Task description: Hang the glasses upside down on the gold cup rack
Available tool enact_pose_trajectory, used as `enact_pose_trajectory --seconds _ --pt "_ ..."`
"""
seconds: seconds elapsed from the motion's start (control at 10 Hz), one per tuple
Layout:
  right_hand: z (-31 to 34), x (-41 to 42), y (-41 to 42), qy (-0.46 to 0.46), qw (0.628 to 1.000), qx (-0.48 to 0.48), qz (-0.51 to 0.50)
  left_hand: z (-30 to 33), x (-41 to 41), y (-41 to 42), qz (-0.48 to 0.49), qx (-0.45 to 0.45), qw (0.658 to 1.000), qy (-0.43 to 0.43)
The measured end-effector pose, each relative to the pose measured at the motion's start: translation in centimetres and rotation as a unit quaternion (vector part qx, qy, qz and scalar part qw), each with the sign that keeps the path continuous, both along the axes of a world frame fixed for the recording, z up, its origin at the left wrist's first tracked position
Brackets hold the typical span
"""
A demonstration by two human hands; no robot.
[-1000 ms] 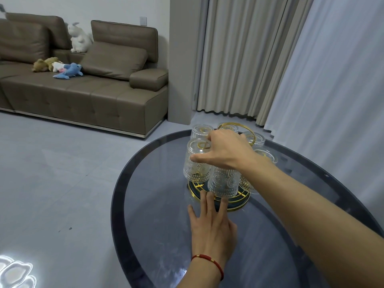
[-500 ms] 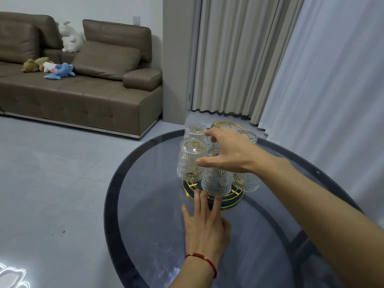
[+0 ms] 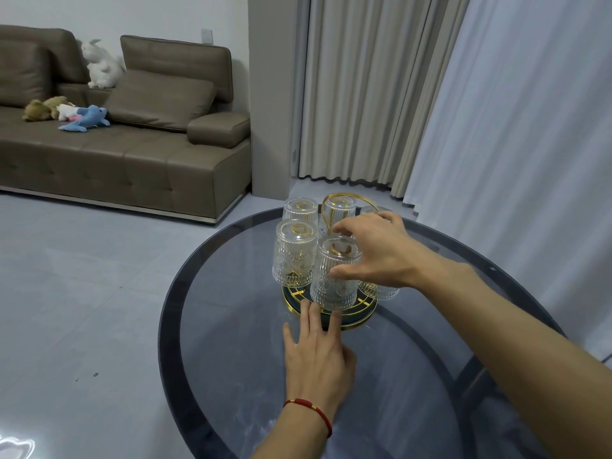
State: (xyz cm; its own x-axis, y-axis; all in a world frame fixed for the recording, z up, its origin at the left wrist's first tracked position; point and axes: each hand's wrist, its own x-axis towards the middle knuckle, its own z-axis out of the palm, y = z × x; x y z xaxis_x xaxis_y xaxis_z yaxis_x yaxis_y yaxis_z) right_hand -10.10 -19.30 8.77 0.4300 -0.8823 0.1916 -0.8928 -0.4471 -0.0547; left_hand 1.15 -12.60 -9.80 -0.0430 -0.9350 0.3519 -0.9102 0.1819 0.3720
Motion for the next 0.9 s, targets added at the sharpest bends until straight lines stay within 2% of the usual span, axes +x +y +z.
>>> enact_pose_trajectory --seconds 0.4,0.7,0.8,0.9 --pt "-0.8 -0.9 0.5 -0.014 1.0 0.001 0.024 -0.4 1.0 0.4 -0.042 0.049 0.997 -0.041" --pt "-1.8 -0.8 1.4 -0.034 0.999 -0.029 0.026 0.1 1.5 0.6 -0.064 0.067 0.995 -0.028" --pt "-2.0 -1.6 2.8 -0.09 0.994 -0.06 0.035 0.8 2.1 1.5 -0.075 0.044 0.996 -0.026" --pt "-2.2 -3.4 5.4 -0.2 0.974 -0.108 0.016 2.4 3.1 3.1 -0.071 0.018 0.997 0.002"
